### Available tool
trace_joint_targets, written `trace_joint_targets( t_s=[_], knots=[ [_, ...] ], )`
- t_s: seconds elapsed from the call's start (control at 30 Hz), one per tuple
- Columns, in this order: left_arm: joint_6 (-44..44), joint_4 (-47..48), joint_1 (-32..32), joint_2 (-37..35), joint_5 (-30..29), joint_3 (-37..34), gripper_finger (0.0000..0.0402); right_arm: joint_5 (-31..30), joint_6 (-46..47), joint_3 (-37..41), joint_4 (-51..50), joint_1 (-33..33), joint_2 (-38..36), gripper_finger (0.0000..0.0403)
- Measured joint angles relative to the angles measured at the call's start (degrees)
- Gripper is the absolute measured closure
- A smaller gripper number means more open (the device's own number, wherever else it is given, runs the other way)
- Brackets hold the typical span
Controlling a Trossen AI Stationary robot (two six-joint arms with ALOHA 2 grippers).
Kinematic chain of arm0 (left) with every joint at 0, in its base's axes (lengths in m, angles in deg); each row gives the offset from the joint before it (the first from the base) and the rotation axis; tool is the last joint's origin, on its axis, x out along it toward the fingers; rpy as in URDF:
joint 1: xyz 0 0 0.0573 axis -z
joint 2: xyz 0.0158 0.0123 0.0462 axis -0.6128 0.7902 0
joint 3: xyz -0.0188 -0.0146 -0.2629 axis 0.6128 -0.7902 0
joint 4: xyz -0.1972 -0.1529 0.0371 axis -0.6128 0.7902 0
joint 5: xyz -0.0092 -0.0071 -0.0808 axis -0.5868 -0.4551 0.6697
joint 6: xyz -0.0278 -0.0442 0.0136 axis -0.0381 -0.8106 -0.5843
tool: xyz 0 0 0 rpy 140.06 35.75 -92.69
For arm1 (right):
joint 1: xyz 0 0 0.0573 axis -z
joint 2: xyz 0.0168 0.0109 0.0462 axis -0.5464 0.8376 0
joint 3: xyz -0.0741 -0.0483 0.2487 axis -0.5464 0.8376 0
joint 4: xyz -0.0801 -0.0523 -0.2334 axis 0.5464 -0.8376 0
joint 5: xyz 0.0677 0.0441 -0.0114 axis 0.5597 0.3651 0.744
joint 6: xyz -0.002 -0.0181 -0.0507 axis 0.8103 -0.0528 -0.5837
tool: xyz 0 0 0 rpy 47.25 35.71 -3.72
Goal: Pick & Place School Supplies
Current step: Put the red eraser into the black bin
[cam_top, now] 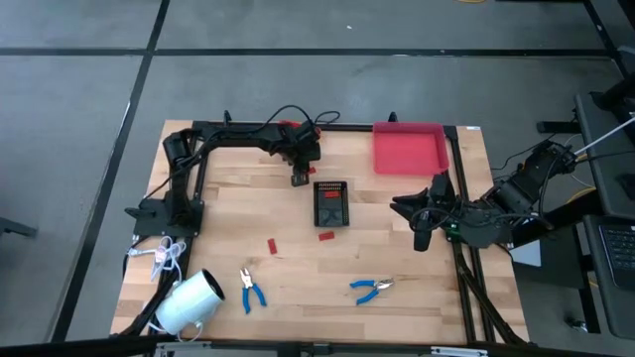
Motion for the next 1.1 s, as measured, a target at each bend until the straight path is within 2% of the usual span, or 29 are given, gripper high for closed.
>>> trace_joint_targets(
  t_s=[0.57, 0.7, 1.1],
  knots=[
    [-1.51, -4.17, 0.0, 3.87, -1.85, -0.02, 0.0311, 0.69, 0.07, 0.0, -0.14, -0.06, 0.0, 0.0311],
    [-2.45, -3.96, -0.62, 3.87, -0.43, -0.02, 0.031, 1.05, 0.05, 0.0, -0.14, -0.06, 0.0, 0.0311],
    [-3.46, -2.71, -1.24, 3.85, 0.65, -0.02, 0.0269, 1.55, 0.3, 0.0, -0.11, -0.06, 0.0, 0.0311]
  ],
)
